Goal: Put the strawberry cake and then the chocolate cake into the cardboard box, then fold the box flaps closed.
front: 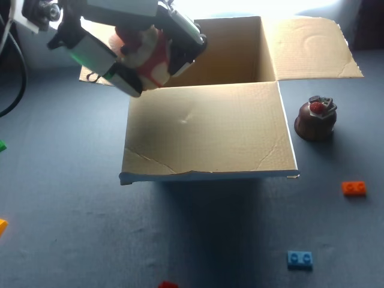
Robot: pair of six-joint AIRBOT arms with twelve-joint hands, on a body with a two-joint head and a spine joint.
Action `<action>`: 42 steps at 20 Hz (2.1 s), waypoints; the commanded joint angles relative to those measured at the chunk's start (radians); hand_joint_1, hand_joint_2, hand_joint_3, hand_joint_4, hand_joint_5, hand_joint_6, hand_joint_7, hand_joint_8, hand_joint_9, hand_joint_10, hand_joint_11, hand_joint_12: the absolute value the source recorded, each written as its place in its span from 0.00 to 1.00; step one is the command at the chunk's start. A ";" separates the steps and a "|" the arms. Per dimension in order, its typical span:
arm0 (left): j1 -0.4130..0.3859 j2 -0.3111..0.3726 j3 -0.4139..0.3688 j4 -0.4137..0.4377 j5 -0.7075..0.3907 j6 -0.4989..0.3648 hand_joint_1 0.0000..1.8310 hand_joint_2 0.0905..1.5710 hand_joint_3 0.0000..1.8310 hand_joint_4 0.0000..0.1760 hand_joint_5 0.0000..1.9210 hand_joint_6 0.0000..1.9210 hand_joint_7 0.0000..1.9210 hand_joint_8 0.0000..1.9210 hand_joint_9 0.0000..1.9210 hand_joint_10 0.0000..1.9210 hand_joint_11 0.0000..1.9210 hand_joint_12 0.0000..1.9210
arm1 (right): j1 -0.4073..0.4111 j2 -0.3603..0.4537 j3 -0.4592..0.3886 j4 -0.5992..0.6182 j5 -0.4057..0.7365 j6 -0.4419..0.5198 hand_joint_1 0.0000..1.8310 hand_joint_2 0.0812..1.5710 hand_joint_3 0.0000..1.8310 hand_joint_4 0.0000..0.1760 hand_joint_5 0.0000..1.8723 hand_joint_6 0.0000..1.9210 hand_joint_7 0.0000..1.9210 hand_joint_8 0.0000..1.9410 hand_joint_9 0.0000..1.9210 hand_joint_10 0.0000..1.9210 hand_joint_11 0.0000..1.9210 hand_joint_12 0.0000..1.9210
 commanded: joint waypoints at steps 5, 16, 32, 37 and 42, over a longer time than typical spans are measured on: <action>0.004 -0.061 0.069 -0.075 0.055 0.009 0.70 0.82 0.00 0.00 0.30 0.79 0.30 0.82 0.35 0.86 0.28 0.97 | 0.011 0.014 0.005 -0.002 0.120 0.009 0.43 0.63 0.00 0.00 0.04 0.00 0.07 0.00 0.07 0.00 0.00 0.19; 0.011 -0.165 0.168 -0.054 0.090 0.033 0.71 0.82 0.00 0.00 0.29 0.78 0.31 0.82 0.35 0.87 0.28 0.98 | 0.019 0.012 0.005 -0.002 0.120 0.009 0.41 0.65 0.00 0.00 0.03 0.00 0.07 0.00 0.07 0.00 0.00 0.19; 0.043 -0.206 0.177 -0.030 0.141 0.064 0.66 0.75 0.00 0.00 0.21 0.63 0.19 0.72 0.24 0.77 0.23 0.87 | 0.016 0.010 0.005 -0.002 0.120 0.008 0.43 0.64 0.00 0.00 0.04 0.00 0.08 0.00 0.08 0.00 0.00 0.21; 0.037 -0.211 0.187 -0.030 0.142 0.066 0.53 0.70 0.00 0.00 0.20 0.14 0.25 0.16 0.22 0.41 0.13 0.71 | 0.016 0.010 0.005 -0.002 0.120 0.006 0.42 0.64 0.00 0.00 0.03 0.00 0.07 0.00 0.07 0.00 0.00 0.17; 0.036 -0.206 0.182 -0.024 0.141 0.066 0.38 0.61 0.00 0.08 0.10 0.00 0.15 0.00 0.17 0.09 0.02 0.66 | 0.006 0.010 0.006 -0.002 0.119 0.004 0.43 0.64 0.00 0.00 0.03 0.00 0.07 0.00 0.07 0.00 0.00 0.19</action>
